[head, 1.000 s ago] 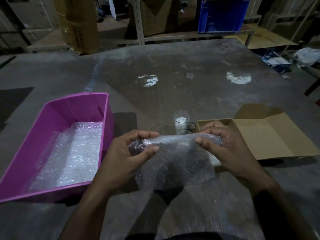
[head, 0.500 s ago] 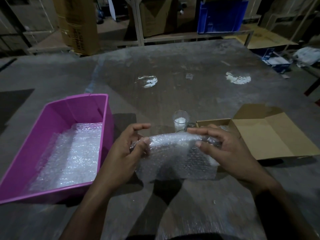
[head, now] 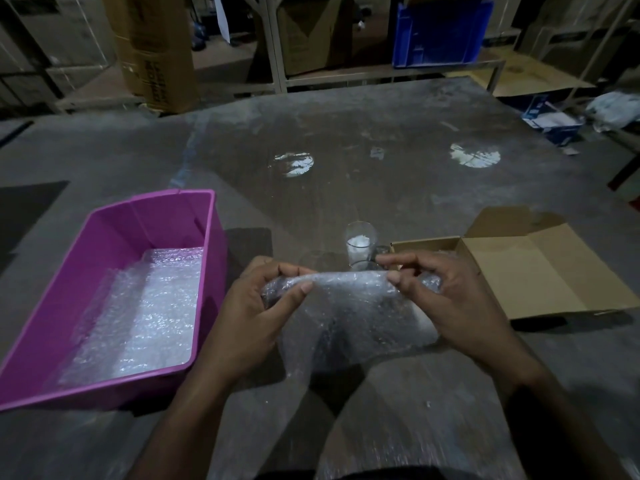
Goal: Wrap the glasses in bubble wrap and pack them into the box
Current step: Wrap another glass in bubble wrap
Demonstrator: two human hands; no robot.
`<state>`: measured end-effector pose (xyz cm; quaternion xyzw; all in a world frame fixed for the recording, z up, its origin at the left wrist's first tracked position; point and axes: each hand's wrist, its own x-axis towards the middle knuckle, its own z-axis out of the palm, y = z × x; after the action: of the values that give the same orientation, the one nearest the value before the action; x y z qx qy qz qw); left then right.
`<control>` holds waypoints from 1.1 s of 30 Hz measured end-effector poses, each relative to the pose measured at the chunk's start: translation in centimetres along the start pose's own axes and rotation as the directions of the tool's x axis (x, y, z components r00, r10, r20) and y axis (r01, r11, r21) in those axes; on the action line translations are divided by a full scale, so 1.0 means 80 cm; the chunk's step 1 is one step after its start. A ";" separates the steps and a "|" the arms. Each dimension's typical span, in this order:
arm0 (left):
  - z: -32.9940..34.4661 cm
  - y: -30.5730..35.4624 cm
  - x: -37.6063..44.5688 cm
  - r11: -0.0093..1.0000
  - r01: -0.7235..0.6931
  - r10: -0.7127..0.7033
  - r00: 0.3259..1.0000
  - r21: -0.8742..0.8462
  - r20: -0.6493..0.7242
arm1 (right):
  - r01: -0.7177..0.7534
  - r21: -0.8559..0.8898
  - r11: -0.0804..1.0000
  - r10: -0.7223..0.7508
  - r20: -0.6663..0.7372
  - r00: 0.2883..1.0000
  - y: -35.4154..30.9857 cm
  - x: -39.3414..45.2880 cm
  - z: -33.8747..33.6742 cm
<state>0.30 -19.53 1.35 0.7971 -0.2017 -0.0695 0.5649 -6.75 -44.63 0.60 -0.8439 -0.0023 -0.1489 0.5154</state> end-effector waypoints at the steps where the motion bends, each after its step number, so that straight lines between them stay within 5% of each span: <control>1: -0.001 -0.002 0.001 1.000 -0.020 0.020 1.000 0.008 -0.013 | -0.004 0.027 1.000 0.004 -0.006 1.000 0.000 0.000 0.000; 11: 0.001 -0.005 0.003 0.999 -0.030 0.028 0.998 -0.031 -0.057 | -0.103 0.128 0.986 0.082 0.160 0.984 -0.004 -0.001 -0.008; 18: -0.003 -0.001 0.000 0.979 0.090 -0.068 0.990 -0.181 0.125 | -0.033 0.011 0.999 0.032 0.044 0.999 0.001 0.003 -0.005; 25: -0.008 -0.009 0.005 0.997 0.005 -0.007 1.000 -0.077 -0.024 | -0.001 0.009 1.000 0.000 0.051 0.999 0.000 0.001 -0.005; 33: -0.006 -0.004 0.000 0.986 0.027 -0.032 0.999 -0.162 -0.026 | 0.004 0.029 1.000 -0.005 0.051 0.999 0.003 0.001 -0.004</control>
<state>0.51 -19.01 1.20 0.7523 -0.1757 -0.0828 0.6295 -6.71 -45.02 0.52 -0.8399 -0.0195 -0.1284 0.5269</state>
